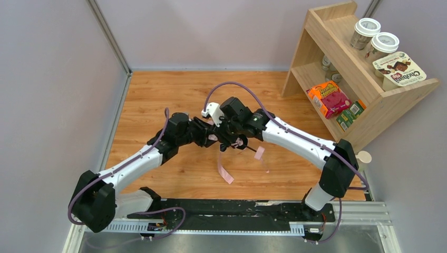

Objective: Put away the umbrella

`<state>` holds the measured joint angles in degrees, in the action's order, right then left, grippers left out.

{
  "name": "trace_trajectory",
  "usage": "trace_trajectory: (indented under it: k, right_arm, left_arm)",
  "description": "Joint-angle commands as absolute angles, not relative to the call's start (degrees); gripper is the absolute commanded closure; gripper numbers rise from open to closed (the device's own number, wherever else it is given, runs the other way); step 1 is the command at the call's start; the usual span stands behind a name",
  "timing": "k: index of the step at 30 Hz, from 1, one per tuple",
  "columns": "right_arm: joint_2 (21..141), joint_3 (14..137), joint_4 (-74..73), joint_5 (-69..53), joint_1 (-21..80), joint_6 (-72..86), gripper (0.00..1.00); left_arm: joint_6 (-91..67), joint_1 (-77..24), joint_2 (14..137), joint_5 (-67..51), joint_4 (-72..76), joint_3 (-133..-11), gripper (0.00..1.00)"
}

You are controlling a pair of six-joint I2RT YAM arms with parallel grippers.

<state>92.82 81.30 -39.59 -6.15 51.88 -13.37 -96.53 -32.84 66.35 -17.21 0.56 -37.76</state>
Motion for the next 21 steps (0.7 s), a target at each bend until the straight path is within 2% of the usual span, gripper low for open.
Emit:
trace_trajectory:
  k: [1, 6, 8, 9, 11, 13, 16, 18, 21]
  right_arm:
    - [92.9, 79.98, -35.51, -7.3, 52.38, -13.89, 1.0]
    - [87.99, 73.06, -27.71, -0.01, 52.82, -9.85, 1.0]
    - [85.35, 69.72, -23.93, 5.6, 52.82, -9.32, 1.0]
    - [84.3, 68.74, -22.78, 7.1, 52.74, -9.49, 1.0]
    - [82.97, 67.24, -21.45, 9.92, 52.82, -10.28, 1.0]
    - [82.44, 66.8, -20.66, 11.59, 52.73, -11.42, 1.0]
    - [83.23, 66.8, -20.21, 14.67, 52.65, -13.44, 1.0]
    - [85.15, 67.15, -19.52, 18.35, 52.65, -14.84, 1.0]
    - [88.14, 67.06, -15.66, 28.26, 53.35, -17.3, 1.0]
  left_arm:
    - [-95.28, -33.49, 66.27, -25.13, 10.46, -42.1, 1.0]
    - [-92.55, -33.31, 69.34, -26.98, 13.35, -43.42, 1.0]
    - [-91.76, -32.87, 69.17, -26.72, 13.45, -42.98, 0.85]
    - [-91.32, -32.61, 69.0, -26.11, 12.66, -42.8, 0.64]
    - [-89.75, -31.65, 67.33, -24.36, 10.73, -41.84, 0.43]
    - [-87.99, -30.07, 64.96, -22.77, 7.06, -41.14, 0.34]
    - [-86.49, -27.17, 59.6, -21.89, 4.14, -39.03, 0.33]
    - [-83.69, -23.57, 54.34, -20.58, -3.64, -37.54, 0.33]
    - [-81.3, -20.22, 49.07, -19.07, -9.65, -35.43, 0.32]
